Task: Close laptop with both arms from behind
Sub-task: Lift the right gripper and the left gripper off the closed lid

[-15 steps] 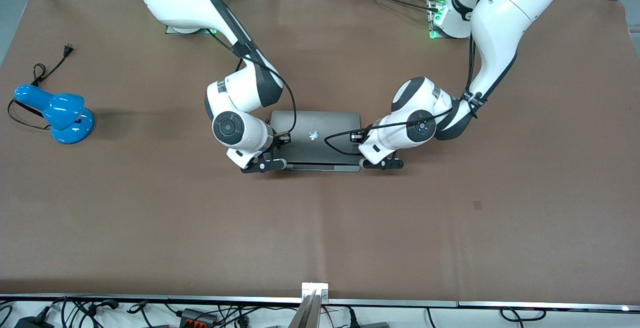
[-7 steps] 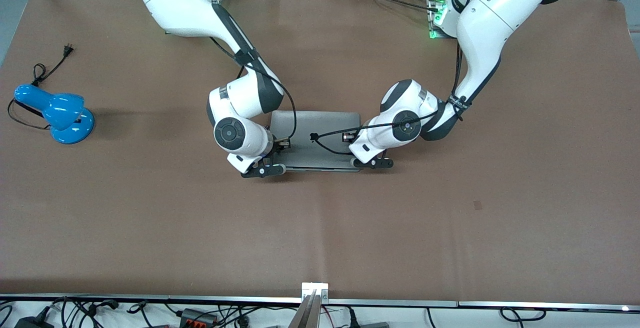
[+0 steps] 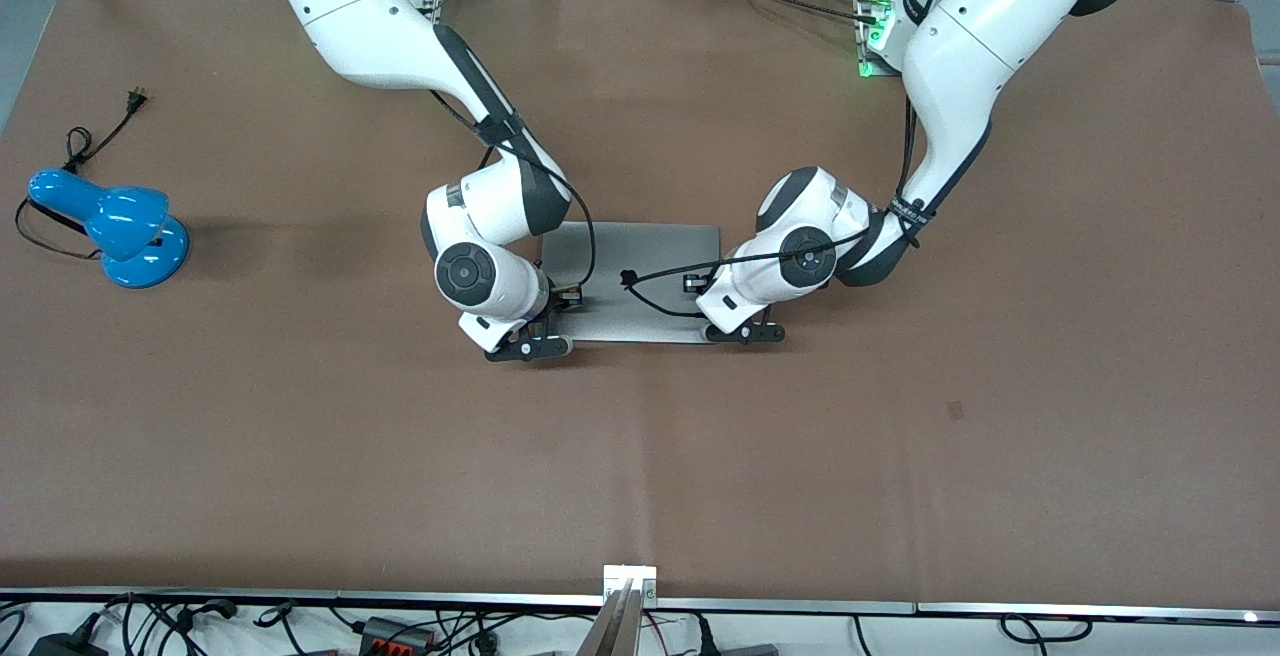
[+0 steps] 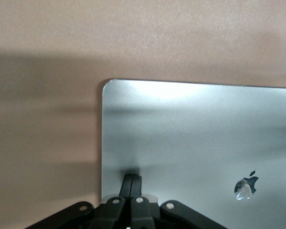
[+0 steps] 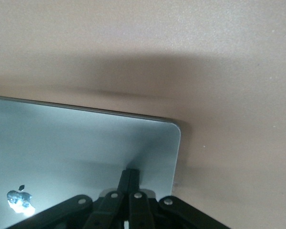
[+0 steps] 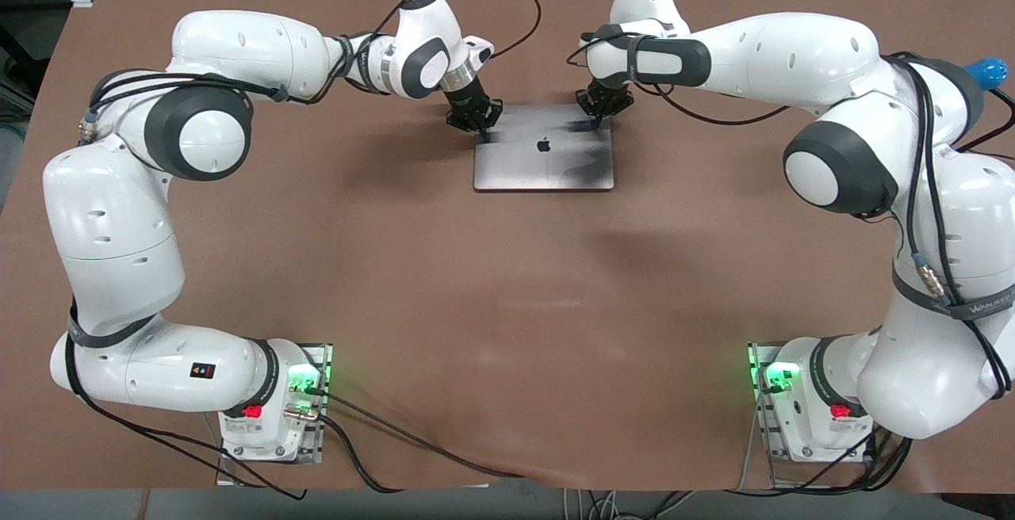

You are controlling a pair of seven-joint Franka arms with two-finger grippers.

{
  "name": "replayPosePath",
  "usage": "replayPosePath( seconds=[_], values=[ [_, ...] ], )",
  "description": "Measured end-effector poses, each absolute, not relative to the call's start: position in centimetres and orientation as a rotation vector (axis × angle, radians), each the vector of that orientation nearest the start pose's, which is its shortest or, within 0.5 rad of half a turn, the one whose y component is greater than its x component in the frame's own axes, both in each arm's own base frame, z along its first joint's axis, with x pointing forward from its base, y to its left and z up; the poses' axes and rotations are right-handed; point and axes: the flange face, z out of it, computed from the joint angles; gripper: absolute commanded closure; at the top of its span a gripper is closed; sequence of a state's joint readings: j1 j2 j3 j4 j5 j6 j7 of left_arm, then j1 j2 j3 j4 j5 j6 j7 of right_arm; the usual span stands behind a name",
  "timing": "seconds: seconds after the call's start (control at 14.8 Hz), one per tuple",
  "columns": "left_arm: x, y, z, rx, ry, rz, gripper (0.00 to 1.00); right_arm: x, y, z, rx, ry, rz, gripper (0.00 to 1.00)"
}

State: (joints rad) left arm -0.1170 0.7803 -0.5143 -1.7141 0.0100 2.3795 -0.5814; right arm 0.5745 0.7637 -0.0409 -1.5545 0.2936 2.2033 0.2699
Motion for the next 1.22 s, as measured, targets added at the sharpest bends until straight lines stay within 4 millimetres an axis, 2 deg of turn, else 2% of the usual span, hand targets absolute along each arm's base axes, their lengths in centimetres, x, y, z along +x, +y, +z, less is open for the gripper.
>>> replayPosePath(
  seconds=[0.41, 0.54, 0.68, 0.81, 1.02, 1.22],
  values=[
    [56.7, -36.1, 18.5, -3.392, -0.131, 0.347, 1.00, 58.9, 36.4, 18.8, -2.990, -0.131, 0.270, 1.00],
    [57.4, -35.4, 19.8, -3.366, -0.129, 0.369, 1.00, 58.9, 36.4, 18.9, -2.990, -0.131, 0.265, 1.00],
    [58.5, -34.1, 23.5, -3.336, -0.122, 0.368, 1.00, 59.7, 36.5, 19.9, -2.998, -0.146, 0.215, 1.00],
    [59.0, -32.7, 28.6, -3.297, -0.112, 0.350, 1.00, 61.2, 36.1, 22.3, -3.010, -0.160, 0.139, 1.00],
    [59.1, -28.7, 36.9, -3.240, -0.100, 0.308, 1.00, 63.0, 34.1, 28.8, -3.043, -0.168, 0.059, 1.00],
    [58.1, -24.3, 45.3, -3.187, -0.109, 0.244, 1.00, 63.4, 31.0, 36.1, -3.070, -0.144, 0.026, 0.98]
  ],
)
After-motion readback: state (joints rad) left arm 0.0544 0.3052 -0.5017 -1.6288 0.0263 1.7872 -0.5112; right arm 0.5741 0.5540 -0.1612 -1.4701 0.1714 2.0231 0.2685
